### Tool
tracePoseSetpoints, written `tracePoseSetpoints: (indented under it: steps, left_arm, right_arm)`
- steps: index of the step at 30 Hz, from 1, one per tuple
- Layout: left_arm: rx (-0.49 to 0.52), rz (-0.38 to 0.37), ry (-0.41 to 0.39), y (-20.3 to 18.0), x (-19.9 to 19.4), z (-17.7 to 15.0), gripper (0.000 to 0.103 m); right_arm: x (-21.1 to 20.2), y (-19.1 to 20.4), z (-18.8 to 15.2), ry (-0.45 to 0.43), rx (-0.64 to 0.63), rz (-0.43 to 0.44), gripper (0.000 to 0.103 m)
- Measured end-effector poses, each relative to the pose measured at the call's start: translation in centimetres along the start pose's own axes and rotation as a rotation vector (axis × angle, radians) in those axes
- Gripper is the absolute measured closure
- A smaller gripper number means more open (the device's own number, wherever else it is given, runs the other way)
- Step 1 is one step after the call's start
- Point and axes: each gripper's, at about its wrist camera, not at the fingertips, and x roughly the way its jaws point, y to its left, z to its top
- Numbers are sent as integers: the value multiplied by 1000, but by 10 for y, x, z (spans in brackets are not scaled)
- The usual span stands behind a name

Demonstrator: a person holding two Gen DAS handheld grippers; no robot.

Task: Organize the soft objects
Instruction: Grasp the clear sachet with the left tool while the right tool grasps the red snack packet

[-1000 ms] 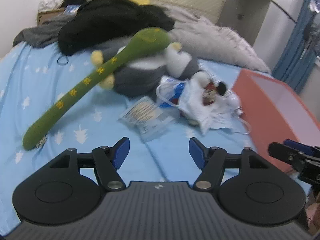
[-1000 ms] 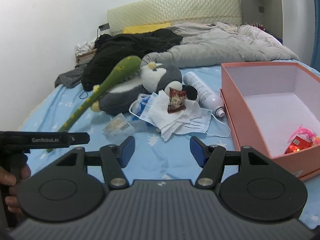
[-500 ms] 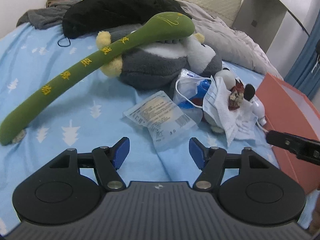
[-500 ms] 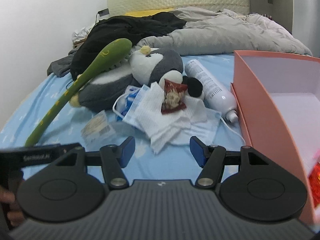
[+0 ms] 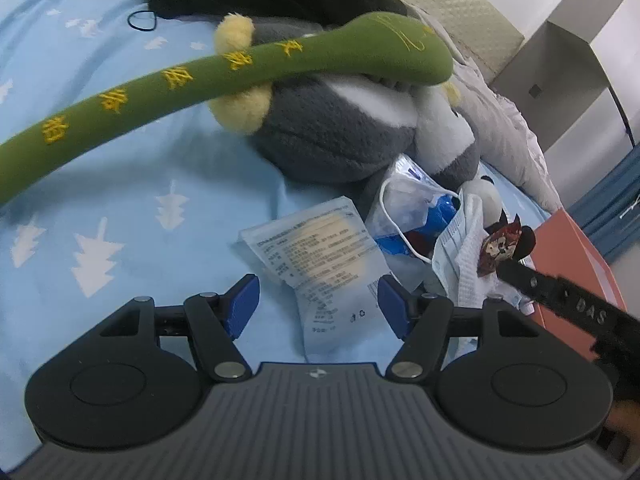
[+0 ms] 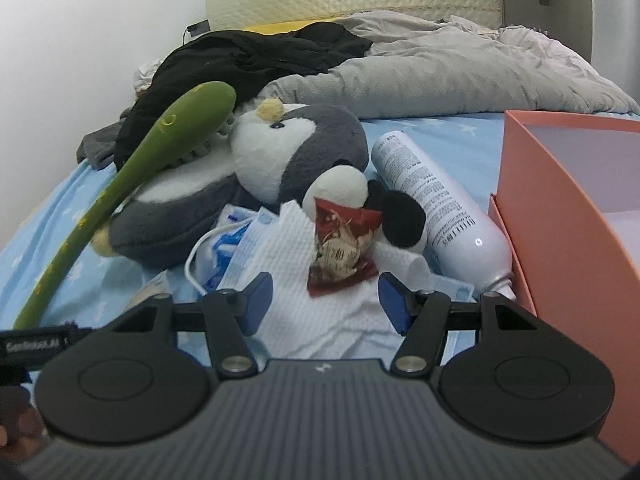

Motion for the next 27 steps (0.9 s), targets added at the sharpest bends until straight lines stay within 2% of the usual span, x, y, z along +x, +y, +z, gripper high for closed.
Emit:
tracePoseSetpoints:
  steps: [2, 8, 11, 13, 22, 27]
  left_arm:
    - [13, 21, -4, -2, 5, 0, 33]
    - [4, 15, -8, -1, 14, 3, 34]
    - [10, 4, -2, -2, 17, 5, 40]
    - [15, 12, -2, -3, 17, 6, 48]
    - [28, 1, -18, -3, 3, 5, 73]
    - [35, 4, -34, -4, -13, 3, 80]
  right_arm:
    - [6, -1, 3, -5, 0, -4, 42]
    - [23, 1, 10, -15, -12, -8, 48]
    - [30, 1, 11, -9, -8, -19, 56]
    - [34, 2, 10, -4, -2, -25, 63]
    - [22, 3, 10, -9, -9, -46, 68]
    - [6, 3, 9, -19, 3, -50, 68]
